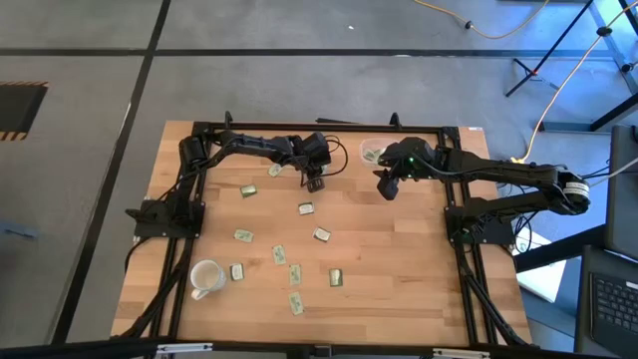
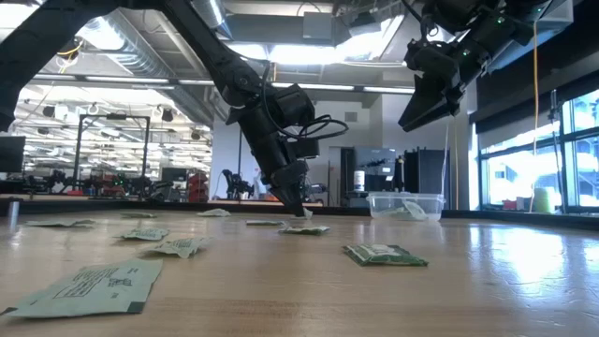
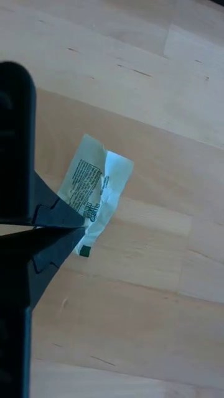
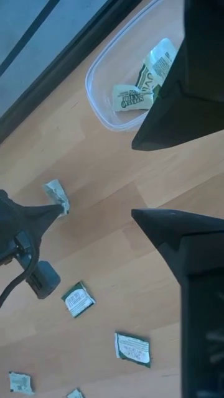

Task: Pick and place Stevia / Truvia into bins
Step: Put the green stevia packet into the transparent container

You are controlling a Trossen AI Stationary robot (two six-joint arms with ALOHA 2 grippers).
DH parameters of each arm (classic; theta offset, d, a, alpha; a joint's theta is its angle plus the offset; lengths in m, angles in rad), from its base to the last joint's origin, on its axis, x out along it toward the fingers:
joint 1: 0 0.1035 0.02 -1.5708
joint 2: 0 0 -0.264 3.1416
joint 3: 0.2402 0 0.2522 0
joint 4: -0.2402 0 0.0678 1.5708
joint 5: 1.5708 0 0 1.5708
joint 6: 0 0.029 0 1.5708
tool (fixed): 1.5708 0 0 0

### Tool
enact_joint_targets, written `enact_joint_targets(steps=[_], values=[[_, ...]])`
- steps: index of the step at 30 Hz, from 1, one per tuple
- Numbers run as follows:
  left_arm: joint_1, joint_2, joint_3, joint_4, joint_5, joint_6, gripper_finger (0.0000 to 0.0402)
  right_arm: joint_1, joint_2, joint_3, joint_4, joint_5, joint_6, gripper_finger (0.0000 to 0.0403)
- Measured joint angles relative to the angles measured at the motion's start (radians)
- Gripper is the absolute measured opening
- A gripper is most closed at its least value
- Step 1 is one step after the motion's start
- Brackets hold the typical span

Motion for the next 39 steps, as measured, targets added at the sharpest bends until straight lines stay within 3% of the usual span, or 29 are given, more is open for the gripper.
enact_joint_targets(steps=[11,15,22,24,32,39], values=[[-0.052,-0.131,-0.006,-0.021,0.061,0.051,0.0002,0.000,0.000,0.000,-0.040,-0.001,-0.007,0.0165],[-0.071,-0.187,-0.006,-0.012,0.207,0.070,0.0002,0.011,0.000,0.000,-0.037,-0.032,-0.105,0.0165],[-0.083,-0.263,-0.005,0.066,0.525,0.042,0.0002,0.081,0.008,0.000,0.056,-0.234,-0.321,0.0165],[-0.083,-0.272,-0.005,0.097,0.600,0.008,0.0002,0.118,0.011,0.000,0.089,-0.249,-0.416,0.0165],[-0.085,-0.275,-0.003,0.192,0.751,-0.133,0.0003,0.259,0.016,-0.001,0.260,-0.099,-0.707,0.0165],[-0.099,-0.275,-0.003,0.291,0.857,-0.225,0.0003,0.300,0.050,0.000,0.301,-0.033,-0.776,0.0165]])
